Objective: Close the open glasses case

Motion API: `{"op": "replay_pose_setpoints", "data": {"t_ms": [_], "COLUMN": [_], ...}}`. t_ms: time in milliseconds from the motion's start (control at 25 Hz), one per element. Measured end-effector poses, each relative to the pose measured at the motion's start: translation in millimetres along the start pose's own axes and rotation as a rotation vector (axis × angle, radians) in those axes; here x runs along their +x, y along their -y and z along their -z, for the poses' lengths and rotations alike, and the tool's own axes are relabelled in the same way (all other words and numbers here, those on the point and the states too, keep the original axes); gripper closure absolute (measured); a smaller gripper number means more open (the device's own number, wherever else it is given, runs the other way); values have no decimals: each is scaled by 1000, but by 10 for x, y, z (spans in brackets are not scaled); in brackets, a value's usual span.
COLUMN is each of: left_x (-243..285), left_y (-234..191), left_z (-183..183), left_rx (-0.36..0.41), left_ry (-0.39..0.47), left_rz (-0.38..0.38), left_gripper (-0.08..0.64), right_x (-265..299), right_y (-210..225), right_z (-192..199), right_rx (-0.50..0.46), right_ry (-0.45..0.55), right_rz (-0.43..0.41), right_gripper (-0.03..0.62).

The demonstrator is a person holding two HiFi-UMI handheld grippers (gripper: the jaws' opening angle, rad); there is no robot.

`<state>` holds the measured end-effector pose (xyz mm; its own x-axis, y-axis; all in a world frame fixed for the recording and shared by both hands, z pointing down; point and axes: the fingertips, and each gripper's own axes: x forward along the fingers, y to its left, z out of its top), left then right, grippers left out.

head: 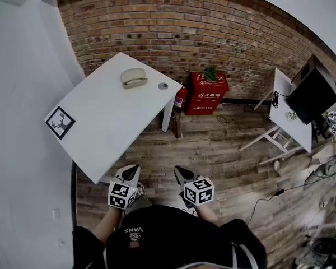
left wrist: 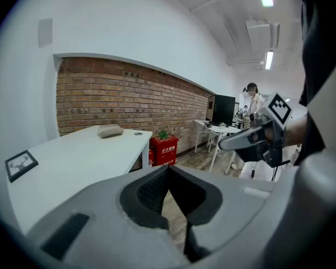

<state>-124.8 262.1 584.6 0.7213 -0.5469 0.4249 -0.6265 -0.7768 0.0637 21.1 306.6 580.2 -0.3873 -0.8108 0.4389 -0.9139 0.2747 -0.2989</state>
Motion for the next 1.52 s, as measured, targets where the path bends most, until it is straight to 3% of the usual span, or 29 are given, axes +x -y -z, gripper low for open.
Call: {"op": "replay_pose_setpoints", "data": {"t_ms": [240,400,440,480,520,1000,1240,1520], "left_x": [26,130,168,205,237,678,886,1196], "left_y": [43,46,43,29,-3,-909,-1398,-1715], "left_z": [-22,-103,-114,-126,-143,-419,-543,-656], "left_rx": [17,-9,-18,-25,-27,-23,-28,-61], "left_ry": [5,34,33,28,23,-3,-8,-10], "left_rz": [2,60,78,92,101,150,171,157], "left_gripper": [549,541,451,304,223,196,187,185], "right_x": [-13,90,127,170,220,1070,1482,1808], "right_y": [-8,64,75,81,83,281,444,680], "right_z": [33,-100,-142,-187,-236,-765,-1014,-1255], "right_rx": [6,52,60,67,72,112,128,116], "right_ry": [2,59,72,82,90,99,105,100], "right_rz": [-6,-12,-14,-16,-18,41,99,99], "right_gripper": [593,591,589,525,447,325,308,291]}}
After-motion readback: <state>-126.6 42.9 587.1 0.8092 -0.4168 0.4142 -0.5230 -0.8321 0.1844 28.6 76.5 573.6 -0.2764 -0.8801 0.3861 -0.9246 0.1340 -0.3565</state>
